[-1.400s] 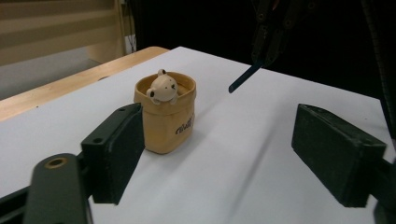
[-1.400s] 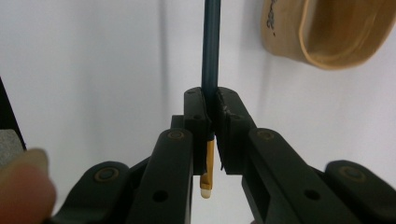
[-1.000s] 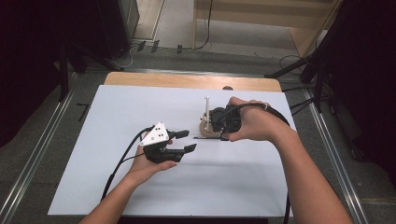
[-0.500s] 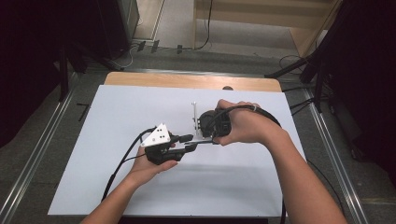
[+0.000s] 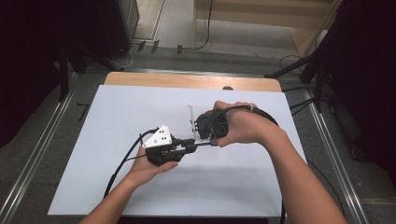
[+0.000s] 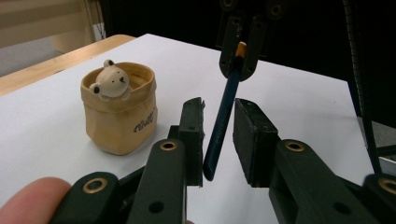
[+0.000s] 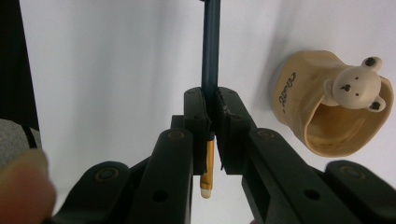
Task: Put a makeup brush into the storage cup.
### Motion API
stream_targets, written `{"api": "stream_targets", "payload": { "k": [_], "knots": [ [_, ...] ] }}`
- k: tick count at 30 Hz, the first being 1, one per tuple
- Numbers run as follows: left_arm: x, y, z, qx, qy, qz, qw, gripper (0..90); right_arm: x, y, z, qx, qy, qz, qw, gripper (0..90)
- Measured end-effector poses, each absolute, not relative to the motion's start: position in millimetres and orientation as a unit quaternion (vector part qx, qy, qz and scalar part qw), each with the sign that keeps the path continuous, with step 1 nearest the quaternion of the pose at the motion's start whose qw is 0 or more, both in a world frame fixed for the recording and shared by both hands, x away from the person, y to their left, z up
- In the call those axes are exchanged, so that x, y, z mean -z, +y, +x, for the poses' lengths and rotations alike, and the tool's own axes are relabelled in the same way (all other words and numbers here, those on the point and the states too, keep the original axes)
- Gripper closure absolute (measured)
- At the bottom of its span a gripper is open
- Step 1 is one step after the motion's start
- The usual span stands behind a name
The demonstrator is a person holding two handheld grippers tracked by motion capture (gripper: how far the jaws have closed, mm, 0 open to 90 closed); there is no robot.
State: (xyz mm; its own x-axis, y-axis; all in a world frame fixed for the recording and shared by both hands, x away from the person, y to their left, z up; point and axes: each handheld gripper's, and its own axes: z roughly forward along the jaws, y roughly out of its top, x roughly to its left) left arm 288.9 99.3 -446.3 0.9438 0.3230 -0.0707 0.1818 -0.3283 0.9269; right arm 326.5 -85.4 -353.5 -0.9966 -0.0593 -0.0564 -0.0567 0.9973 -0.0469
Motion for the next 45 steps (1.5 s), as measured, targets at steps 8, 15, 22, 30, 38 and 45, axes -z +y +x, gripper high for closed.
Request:
{"api": "stream_targets", "payload": {
  "k": [8, 15, 22, 30, 38, 45],
  "knots": [
    [447.5, 99.7, 289.5, -0.043, 0.144, 0.818, 0.555, 79.2, 353.6, -85.2, 325.8, 0.026, 0.999, -0.038, 0.026, 84.7],
    [447.4, 101.1, 288.5, -0.013, 0.107, 0.823, 0.558, 86.6, 355.9, -87.6, 324.2, 0.017, 0.998, -0.045, 0.029, 60.1],
    [445.8, 104.0, 288.2, -0.024, 0.111, 0.822, 0.558, 86.6, 356.8, -105.6, 326.5, -0.066, 0.994, 0.052, 0.075, 13.9],
    [443.5, 109.5, 291.7, -0.037, 0.121, 0.815, 0.566, 86.6, 360.4, -138.9, 325.5, -0.147, 0.976, 0.138, 0.082, 0.0],
    [442.0, 112.1, 292.8, -0.046, 0.129, 0.809, 0.572, 86.6, 368.7, -166.1, 321.9, -0.227, 0.946, 0.221, 0.069, 0.0],
    [441.0, 114.3, 293.4, -0.053, 0.136, 0.802, 0.579, 86.6, 376.4, -177.4, 312.4, -0.279, 0.921, 0.262, 0.079, 0.0]
  ]
}}
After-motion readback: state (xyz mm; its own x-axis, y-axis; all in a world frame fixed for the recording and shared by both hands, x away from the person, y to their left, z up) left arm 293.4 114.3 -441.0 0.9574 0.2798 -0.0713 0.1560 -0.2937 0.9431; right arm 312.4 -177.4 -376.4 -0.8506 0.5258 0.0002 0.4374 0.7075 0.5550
